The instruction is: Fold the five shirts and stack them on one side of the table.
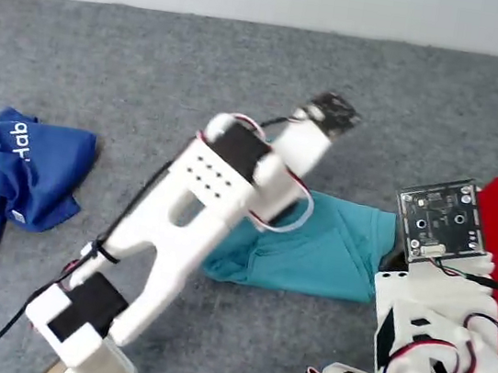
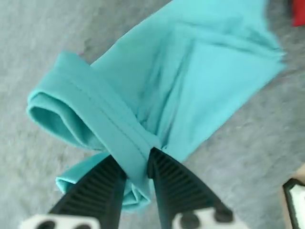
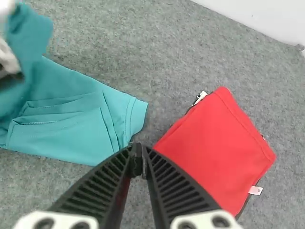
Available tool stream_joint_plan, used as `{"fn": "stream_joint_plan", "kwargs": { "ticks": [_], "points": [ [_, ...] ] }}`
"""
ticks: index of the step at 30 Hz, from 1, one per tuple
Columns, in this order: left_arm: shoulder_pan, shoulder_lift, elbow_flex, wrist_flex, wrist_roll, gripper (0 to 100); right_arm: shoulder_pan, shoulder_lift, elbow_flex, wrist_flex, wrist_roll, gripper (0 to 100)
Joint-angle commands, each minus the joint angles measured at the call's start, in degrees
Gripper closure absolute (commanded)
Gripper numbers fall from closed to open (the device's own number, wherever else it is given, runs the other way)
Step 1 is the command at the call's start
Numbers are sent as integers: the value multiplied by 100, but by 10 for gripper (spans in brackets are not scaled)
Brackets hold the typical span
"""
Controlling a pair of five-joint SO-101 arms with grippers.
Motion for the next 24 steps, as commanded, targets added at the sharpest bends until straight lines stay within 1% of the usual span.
{"fn": "stream_joint_plan", "kwargs": {
  "ticks": [1,6,10,15,19,24],
  "points": [
    [431,-264,-224,-281,35,988,66,-22,-9,215,-35,988],
    [738,-264,-224,-765,44,988,66,-22,-26,215,-35,988],
    [905,-237,-224,-1160,237,988,66,-22,-26,215,-35,988],
    [1020,308,-374,-1468,448,988,66,-22,-26,215,-35,988],
    [1037,958,-971,-1389,475,987,66,-22,-26,215,-35,988],
    [1037,1644,-2000,-1275,475,983,66,-22,-26,215,-35,988]
  ]
}}
